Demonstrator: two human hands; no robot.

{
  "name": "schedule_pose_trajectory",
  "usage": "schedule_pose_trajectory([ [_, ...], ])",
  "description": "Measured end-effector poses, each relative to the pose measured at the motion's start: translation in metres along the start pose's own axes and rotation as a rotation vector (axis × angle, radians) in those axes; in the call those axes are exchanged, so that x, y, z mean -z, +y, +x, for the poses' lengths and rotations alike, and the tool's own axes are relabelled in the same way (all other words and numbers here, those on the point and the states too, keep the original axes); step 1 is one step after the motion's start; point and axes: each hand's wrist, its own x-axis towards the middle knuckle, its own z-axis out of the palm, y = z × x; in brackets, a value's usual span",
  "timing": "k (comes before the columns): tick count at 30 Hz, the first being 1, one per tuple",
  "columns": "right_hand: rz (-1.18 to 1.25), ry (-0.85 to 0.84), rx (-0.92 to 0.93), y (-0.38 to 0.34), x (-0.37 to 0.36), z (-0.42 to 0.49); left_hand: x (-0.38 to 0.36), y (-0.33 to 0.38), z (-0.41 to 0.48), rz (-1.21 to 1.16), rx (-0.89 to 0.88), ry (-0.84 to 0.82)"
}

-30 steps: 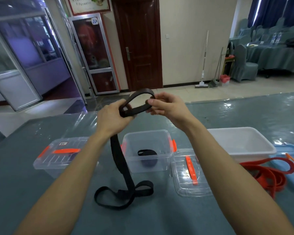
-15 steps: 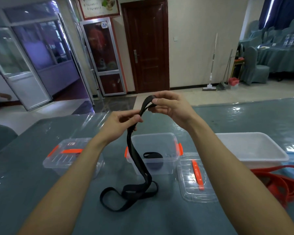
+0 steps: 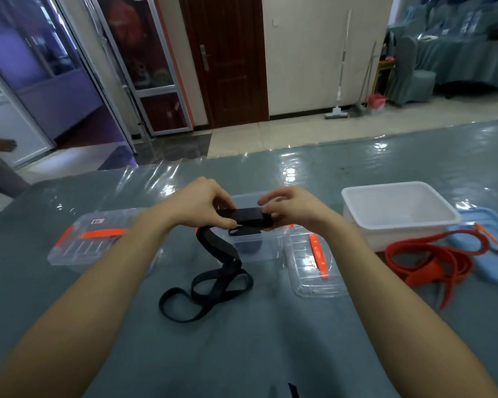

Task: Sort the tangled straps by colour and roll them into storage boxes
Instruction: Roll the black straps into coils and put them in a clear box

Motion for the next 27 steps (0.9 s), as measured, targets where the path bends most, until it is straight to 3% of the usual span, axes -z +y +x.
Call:
schedule_pose_trajectory([
  [2,-0.524,-0.014,0.039,0.020,0.002,-0.007,-0.017,0.004,-0.002,0.101,-0.012,-0.056],
  [4,-0.769,0.029,0.133,0.034,-0.004,-0.018,-0.033,0.008,-0.006,0.149,-0.016,-0.081],
  [10,-0.707,-0.120,0.121,0.058,-0.026,-0.029,-0.061,0.007,-0.015,0.088,-0.060,-0.160],
  [17,-0.872,-0.051,0.228,0.069,-0.043,-0.022,-0.068,0.006,-0.022,-0.042,-0.091,-0.163],
  [19,-0.801,-0.060,0.238,0.077,-0.046,-0.025,-0.073,0.006,-0.024,-0.105,-0.100,-0.148],
  [24,-0.359,-0.069,0.150,0.093,-0.042,-0.031,-0.082,-0.003,-0.027,-0.241,-0.084,-0.069],
  [27,-0.299,-0.026,0.172,0.093,-0.035,-0.032,-0.082,-0.008,-0.027,-0.253,-0.074,-0.036],
])
